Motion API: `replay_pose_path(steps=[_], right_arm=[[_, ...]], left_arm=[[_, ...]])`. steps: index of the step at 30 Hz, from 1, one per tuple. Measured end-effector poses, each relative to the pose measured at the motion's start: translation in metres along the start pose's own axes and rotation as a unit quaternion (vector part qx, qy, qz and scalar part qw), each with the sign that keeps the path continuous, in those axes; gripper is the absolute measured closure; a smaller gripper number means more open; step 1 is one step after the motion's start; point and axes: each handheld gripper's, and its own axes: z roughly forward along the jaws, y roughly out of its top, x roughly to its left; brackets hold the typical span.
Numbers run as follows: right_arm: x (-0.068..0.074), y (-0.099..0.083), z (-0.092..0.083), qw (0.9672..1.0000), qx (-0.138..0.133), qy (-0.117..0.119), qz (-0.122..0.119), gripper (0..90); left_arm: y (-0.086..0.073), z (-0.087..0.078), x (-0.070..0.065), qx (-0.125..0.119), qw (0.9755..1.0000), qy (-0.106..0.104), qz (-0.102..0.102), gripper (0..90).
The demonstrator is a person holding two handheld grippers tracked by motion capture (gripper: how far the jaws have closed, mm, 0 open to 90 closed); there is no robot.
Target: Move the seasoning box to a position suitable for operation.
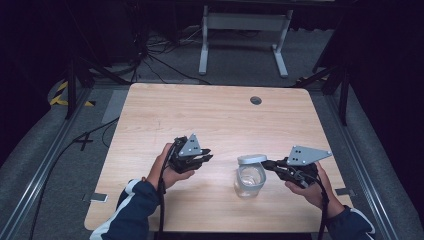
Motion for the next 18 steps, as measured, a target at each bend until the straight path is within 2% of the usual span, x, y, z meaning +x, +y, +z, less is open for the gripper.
replay_pose_path(steps=[12,18], right_arm=[[-0.008,0.003,0.006,1.0000,0.000,-0.005,-0.007,89.6],[-0.011,0.004,0.012,0.9999,0.005,-0.006,-0.014,89.6]], left_arm=[[-0.050,-0.029,-0.002,0.028,0.9980,0.031,-0.047,72.9],[-0.074,-0.040,-0.005,0.049,0.9952,0.046,-0.070,72.0]])
